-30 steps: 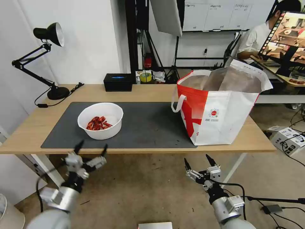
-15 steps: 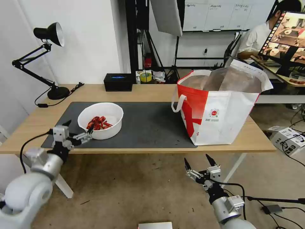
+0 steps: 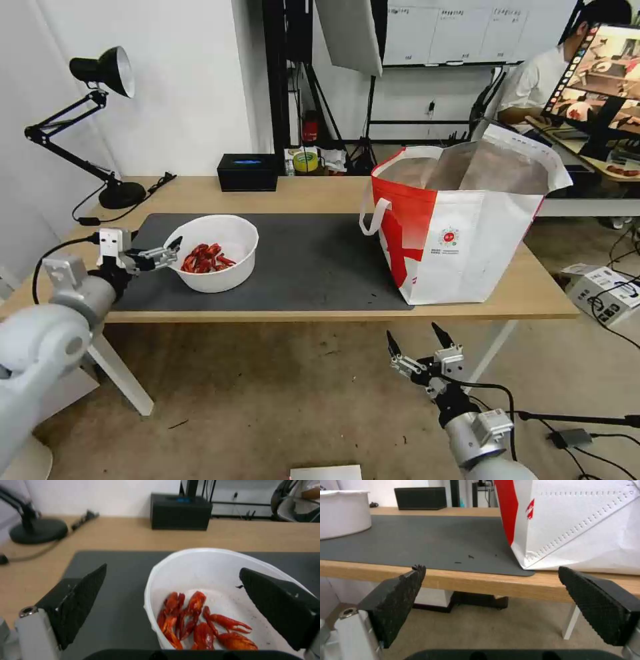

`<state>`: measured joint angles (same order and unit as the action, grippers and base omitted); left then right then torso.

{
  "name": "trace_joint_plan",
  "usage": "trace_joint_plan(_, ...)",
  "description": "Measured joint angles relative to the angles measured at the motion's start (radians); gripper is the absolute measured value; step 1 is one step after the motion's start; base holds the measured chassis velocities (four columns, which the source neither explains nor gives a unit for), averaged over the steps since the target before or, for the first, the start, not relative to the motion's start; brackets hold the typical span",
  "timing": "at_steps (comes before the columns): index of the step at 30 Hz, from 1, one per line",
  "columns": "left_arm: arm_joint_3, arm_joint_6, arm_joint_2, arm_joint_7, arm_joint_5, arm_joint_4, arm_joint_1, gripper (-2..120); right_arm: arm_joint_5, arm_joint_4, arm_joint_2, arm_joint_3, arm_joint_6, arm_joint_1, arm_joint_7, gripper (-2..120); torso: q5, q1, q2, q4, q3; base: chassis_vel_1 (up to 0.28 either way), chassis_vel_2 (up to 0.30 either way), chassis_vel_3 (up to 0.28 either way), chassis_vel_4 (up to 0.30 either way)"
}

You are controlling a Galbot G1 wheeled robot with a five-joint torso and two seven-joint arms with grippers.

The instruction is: Pick up the trash from the table and place it into the takeout bag.

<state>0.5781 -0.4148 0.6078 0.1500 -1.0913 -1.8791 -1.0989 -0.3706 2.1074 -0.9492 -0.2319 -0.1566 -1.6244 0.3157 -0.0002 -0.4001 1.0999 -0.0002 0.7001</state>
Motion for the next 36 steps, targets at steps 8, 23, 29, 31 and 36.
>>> trace_joint_plan(8, -0.044, -0.204, -0.034, 0.004, -0.158, 0.067, 0.112, 100, 0.000, 0.000, 0.000, 0.000, 0.000, 0.000, 0.000, 100, 0.0001, 0.000, 0.000, 0.0002, 0.000, 0.000, 0.000, 0.000, 0.000)
trace_joint_plan(23, -0.258, -0.330, -0.005, 0.302, -0.408, 0.175, 0.373, 100, 0.000, 0.000, 0.000, 0.000, 0.000, 0.000, 0.000, 100, 0.0004, 0.000, 0.000, 0.0001, 0.000, 0.000, 0.000, 0.000, 0.000)
trace_joint_plan(29, -0.320, -0.329, 0.012, 0.372, -0.425, 0.213, 0.409, 100, 0.000, 0.000, 0.000, 0.000, 0.000, 0.000, 0.000, 100, 0.0002, 0.000, 0.000, 0.0002, 0.000, 0.000, 0.000, 0.000, 0.000)
trace_joint_plan(31, -0.343, -0.327, 0.022, 0.385, -0.423, 0.228, 0.419, 100, 0.000, 0.000, 0.000, 0.000, 0.000, 0.000, 0.000, 100, 0.0003, 0.000, 0.000, 0.0002, 0.000, 0.000, 0.000, 0.000, 0.000)
trace_joint_plan(36, -0.360, -0.325, 0.032, 0.387, -0.420, 0.242, 0.430, 100, 0.000, 0.000, 0.000, 0.000, 0.000, 0.000, 0.000, 100, 0.0002, 0.000, 0.000, 0.0002, 0.000, 0.000, 0.000, 0.000, 0.000)
